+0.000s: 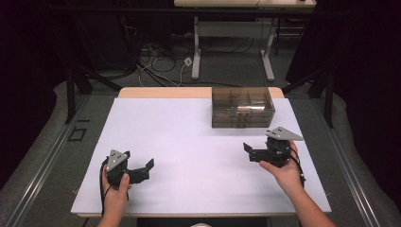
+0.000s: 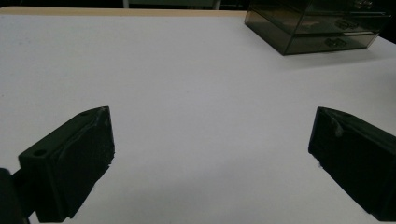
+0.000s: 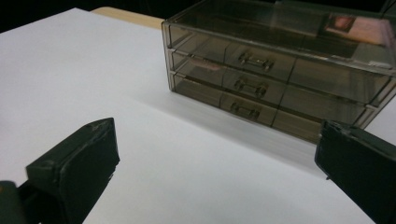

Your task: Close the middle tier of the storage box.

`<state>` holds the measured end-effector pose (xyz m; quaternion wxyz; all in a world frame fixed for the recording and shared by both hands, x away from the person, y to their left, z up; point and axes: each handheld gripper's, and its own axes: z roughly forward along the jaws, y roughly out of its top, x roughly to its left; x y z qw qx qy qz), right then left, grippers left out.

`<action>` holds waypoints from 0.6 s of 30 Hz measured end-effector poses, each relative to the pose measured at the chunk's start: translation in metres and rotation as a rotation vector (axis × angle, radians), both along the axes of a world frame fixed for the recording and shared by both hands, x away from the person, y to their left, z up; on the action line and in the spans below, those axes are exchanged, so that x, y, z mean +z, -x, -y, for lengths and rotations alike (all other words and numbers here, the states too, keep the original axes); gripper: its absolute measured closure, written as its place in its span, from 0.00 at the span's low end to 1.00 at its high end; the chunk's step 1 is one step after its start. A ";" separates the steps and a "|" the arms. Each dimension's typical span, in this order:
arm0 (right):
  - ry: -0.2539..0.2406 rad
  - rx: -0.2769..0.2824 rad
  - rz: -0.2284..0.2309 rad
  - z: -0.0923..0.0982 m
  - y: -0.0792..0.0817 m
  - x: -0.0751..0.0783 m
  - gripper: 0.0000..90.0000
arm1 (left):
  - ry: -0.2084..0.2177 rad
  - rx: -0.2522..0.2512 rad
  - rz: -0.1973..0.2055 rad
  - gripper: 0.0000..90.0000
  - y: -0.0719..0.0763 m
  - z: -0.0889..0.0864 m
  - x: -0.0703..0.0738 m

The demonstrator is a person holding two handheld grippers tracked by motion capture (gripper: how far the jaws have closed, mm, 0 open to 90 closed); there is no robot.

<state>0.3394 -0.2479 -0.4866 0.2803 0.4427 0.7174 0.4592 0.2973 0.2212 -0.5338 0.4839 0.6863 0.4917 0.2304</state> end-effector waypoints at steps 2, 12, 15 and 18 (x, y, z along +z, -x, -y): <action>-0.007 0.005 0.008 0.000 0.004 0.002 0.00 | 0.003 -0.002 0.005 0.00 0.000 0.002 0.000; -0.002 0.075 0.036 -0.004 0.028 -0.002 0.00 | -0.006 -0.032 0.011 0.00 0.004 0.009 0.003; -0.021 0.074 0.032 -0.004 0.032 -0.006 0.00 | -0.004 -0.044 0.013 0.00 0.005 0.011 0.004; -0.033 0.075 0.026 -0.005 0.034 -0.012 0.00 | -0.008 -0.058 0.014 0.00 0.006 0.014 0.004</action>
